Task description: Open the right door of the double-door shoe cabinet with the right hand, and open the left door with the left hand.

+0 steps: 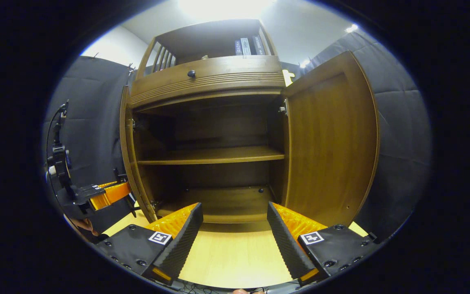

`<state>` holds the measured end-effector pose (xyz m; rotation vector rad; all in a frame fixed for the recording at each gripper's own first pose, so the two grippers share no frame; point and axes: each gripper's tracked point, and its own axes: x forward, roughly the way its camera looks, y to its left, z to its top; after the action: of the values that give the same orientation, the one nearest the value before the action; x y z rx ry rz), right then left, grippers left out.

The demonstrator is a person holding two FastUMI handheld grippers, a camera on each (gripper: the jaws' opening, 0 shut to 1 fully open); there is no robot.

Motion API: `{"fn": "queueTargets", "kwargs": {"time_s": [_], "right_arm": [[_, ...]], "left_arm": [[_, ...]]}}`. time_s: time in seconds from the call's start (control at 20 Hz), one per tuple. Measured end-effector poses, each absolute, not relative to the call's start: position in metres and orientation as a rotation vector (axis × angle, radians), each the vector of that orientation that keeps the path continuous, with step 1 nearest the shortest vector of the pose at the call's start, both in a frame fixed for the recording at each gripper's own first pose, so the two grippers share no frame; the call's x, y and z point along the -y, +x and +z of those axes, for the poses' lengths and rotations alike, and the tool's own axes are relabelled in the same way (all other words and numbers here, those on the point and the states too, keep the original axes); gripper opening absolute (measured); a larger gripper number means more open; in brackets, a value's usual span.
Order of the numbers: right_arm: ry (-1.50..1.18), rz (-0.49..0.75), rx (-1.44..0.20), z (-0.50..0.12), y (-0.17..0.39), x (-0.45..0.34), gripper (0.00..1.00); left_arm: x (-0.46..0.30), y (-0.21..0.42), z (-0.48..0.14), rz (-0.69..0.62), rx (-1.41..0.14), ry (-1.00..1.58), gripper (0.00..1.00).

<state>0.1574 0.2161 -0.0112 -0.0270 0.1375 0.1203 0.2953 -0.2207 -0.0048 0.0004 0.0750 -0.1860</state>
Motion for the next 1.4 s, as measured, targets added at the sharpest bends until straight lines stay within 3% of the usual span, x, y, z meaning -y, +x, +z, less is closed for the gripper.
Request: {"fn": "queueTargets", "kwargs": {"time_s": [0.85,1.4], "right_arm": [[-0.053,0.195,-0.114,-0.001,0.164,-0.251,0.96],[-0.080,0.176,-0.115,0.003,0.174,-0.250,0.96]], "left_arm": [[0.223,0.286,0.001,-0.285,-0.034,-0.003,0.04],[0.200,0.288,0.000,-0.234,-0.027,0.017,0.02]]}}
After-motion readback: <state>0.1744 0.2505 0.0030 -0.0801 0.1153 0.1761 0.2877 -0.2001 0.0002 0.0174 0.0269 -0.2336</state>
